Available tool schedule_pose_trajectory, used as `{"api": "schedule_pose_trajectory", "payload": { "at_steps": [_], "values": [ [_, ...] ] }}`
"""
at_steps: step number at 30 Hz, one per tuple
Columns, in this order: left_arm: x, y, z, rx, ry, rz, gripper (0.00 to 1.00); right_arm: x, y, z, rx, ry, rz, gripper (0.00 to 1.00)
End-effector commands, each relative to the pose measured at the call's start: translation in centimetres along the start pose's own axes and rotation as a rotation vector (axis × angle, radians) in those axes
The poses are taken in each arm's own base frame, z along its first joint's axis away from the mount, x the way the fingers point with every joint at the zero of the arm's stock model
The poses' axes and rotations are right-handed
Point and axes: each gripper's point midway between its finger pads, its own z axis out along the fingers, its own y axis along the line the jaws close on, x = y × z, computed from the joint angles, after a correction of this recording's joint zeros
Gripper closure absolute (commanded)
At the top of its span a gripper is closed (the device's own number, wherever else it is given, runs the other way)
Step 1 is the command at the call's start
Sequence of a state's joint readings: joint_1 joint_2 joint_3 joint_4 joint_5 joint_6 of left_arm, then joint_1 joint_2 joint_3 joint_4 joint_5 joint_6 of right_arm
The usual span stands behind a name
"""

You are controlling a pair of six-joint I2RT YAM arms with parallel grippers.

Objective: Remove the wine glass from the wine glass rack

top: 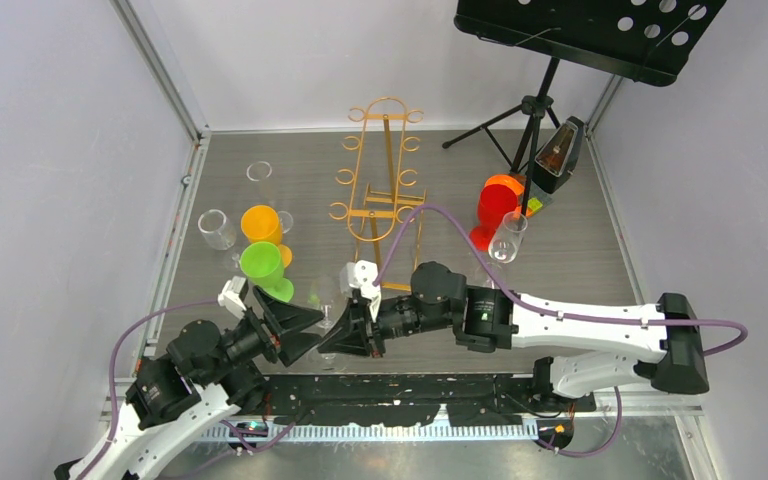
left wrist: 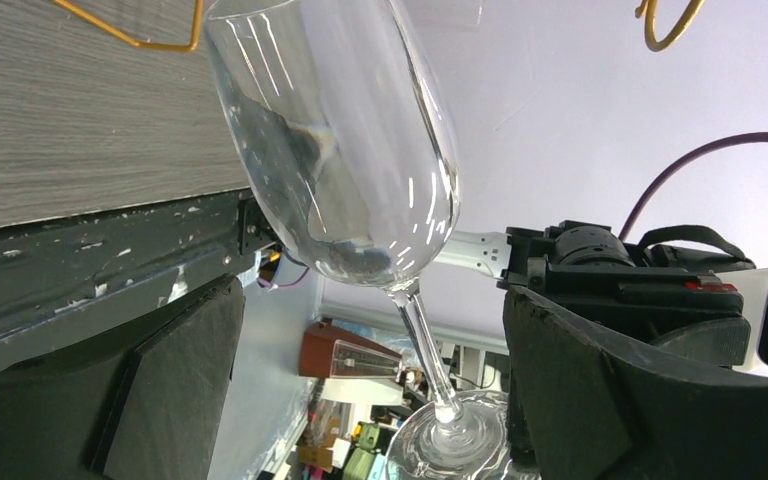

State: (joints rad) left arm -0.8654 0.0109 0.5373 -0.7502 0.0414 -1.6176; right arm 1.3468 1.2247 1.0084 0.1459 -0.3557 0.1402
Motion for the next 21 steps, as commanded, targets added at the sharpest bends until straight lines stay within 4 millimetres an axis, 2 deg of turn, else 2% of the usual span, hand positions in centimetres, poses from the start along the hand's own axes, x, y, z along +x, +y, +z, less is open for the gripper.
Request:
{"api": "schedule_pose_trajectory", "payload": {
  "at_steps": [1, 5, 8, 15, 21],
  "values": [
    [0.3, -4.7, -5.0, 0.344, 0.007, 0.008, 0.04, -6.3, 1.2, 0.3, -0.027, -0.191, -0.132, 0.94],
    [0.5, -4.9, -4.4, 0.351, 0.023, 0.002, 0.07, -6.8, 1.5, 0.9, -0.029, -0.21, -0.175, 0.94],
    [0.7, -5.2, -4.4, 0.366, 0.035, 0.004, 0.16, -6.8, 1.5, 1.3, -0.028, -0.214, -0.203, 0.94],
    [0.9, -5.4, -4.5, 0.383, 0.041, 0.011, 0.4, -6.9, 1.3, 1.7, -0.013, -0.229, -0.274, 0.94],
    [0.8, -5.5, -4.6, 0.392, 0.039, 0.012, 0.59, -5.9, 0.8, 1.9, 0.002, -0.208, -0.292, 0.94]
  ]
}}
